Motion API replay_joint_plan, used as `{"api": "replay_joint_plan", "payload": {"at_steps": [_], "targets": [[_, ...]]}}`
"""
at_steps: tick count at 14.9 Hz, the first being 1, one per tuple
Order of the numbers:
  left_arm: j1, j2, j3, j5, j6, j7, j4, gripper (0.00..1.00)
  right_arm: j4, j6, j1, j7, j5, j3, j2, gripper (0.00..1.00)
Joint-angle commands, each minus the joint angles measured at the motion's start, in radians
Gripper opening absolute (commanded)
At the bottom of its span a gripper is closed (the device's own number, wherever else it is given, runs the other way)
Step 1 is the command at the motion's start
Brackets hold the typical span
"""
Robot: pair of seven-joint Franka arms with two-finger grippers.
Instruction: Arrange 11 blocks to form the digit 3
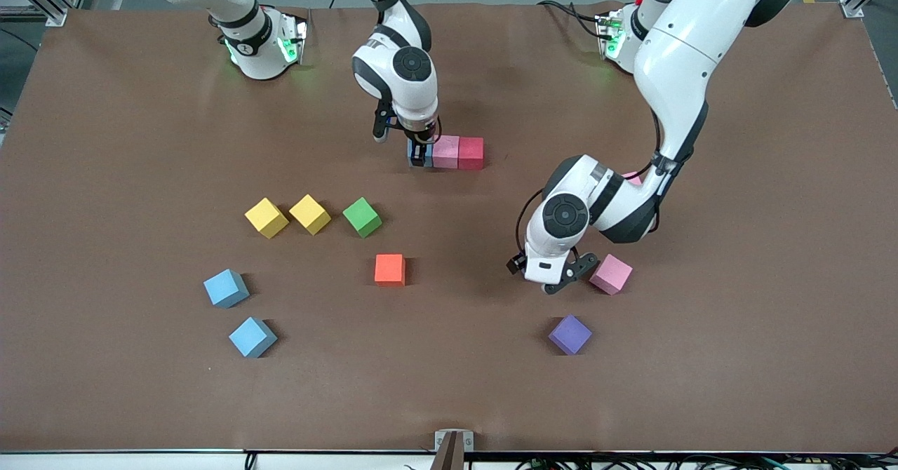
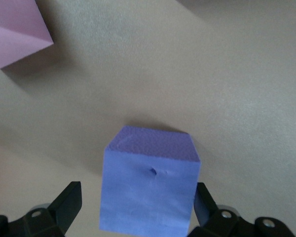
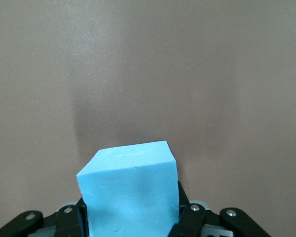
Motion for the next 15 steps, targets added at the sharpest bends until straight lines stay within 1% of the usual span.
{"api": "replay_joint_plan", "payload": {"at_steps": [1, 4, 8, 11, 13, 15], "targets": [[0.003, 0.013, -0.001, 0.059, -0.008, 0.002, 0.027, 1.0, 0.019, 0.006, 0.02, 0.028, 0.006, -0.004, 0.037, 0.0], [0.009, 0.012, -0.001, 0.076, -0.008, -0.001, 0.027, 1.0, 0.022, 0.006, 0.02, 0.028, 0.006, -0.004, 0.037, 0.0], [0.01, 0.016, -0.003, 0.064, -0.007, 0.0, 0.028, 1.0, 0.028, 0.007, 0.017, 0.026, 0.006, -0.007, 0.037, 0.0], [0.009, 0.02, -0.003, 0.061, 0.039, -0.01, 0.03, 1.0, 0.031, 0.007, 0.017, 0.026, 0.004, -0.007, 0.037, 0.0], [0.009, 0.021, -0.003, 0.024, 0.074, -0.012, 0.028, 1.0, 0.031, 0.006, 0.017, 0.026, 0.006, -0.007, 0.037, 0.0], [0.009, 0.021, -0.003, 0.015, 0.077, -0.014, 0.027, 1.0, 0.031, 0.004, 0.017, 0.026, 0.006, -0.007, 0.037, 0.0]]}}
